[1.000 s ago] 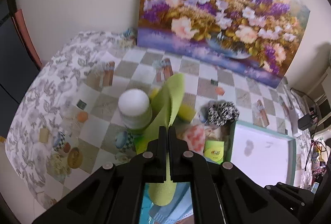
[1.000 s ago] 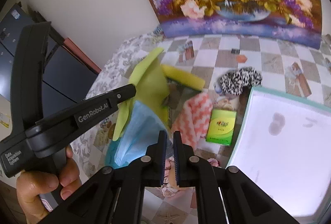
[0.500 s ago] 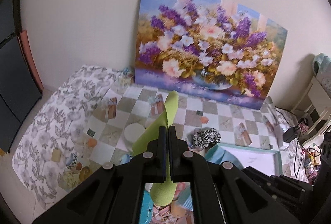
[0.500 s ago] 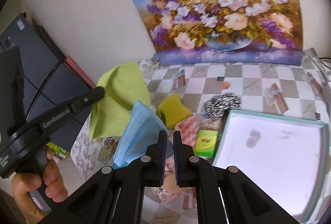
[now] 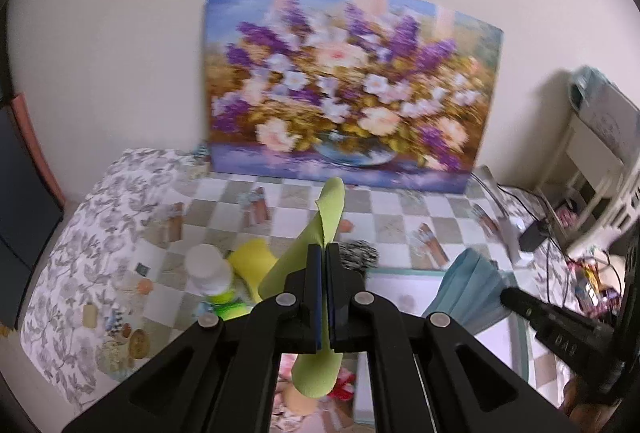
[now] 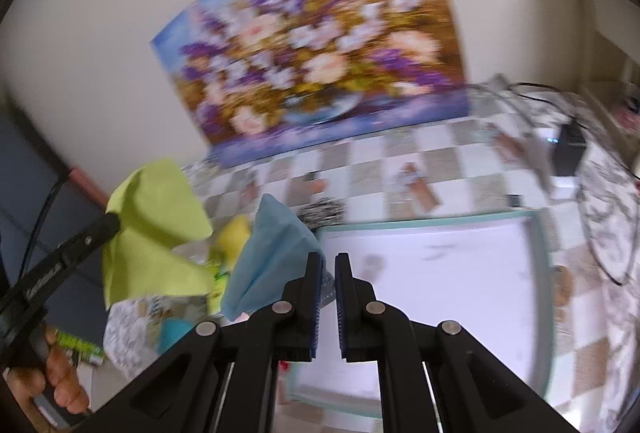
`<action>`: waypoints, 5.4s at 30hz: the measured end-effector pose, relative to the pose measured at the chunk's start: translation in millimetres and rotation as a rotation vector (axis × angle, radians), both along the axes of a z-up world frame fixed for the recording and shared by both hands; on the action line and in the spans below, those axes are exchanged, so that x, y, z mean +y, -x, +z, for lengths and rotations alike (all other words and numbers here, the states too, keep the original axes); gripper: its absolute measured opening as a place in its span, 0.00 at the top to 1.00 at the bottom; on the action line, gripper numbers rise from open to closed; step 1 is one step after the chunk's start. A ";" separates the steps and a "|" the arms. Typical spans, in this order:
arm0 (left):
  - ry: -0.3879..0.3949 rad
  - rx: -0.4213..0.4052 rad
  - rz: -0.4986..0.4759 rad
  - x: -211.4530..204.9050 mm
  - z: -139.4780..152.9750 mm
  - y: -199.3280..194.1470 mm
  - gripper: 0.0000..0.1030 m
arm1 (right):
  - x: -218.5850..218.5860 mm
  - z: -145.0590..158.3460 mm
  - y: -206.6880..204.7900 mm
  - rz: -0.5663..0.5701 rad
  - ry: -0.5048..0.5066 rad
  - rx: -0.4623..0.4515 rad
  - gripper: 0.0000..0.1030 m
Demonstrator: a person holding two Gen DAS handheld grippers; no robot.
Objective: Organize soft objects
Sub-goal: 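Lift and carry the green cloth and blue mask over the white tray with both tools, then open the left tool dropping the cloth while the right tool releases the mask, then move both tools back toward the pile of items, then grasp the green tissue pack with the left tool while the right tool grasps the striped towel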
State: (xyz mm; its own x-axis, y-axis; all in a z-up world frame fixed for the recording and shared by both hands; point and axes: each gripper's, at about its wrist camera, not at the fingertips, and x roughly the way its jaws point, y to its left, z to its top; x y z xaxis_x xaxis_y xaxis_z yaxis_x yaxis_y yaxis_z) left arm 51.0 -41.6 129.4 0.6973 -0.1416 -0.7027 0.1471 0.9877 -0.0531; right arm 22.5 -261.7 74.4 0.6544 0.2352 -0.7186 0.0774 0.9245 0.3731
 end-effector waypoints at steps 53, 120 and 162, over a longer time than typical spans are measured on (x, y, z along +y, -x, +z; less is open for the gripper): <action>-0.103 0.549 -0.096 -113.8 -195.0 -24.0 0.72 | -120.1 -141.4 -2.2 -0.309 0.119 0.466 0.71; -0.043 0.323 0.295 151.2 -111.8 -65.2 0.00 | 102.7 -45.7 -49.9 0.067 0.209 0.127 0.01; -0.066 0.595 0.136 96.0 -220.9 -105.4 0.51 | 197.9 -155.0 -78.8 0.395 0.094 0.327 0.80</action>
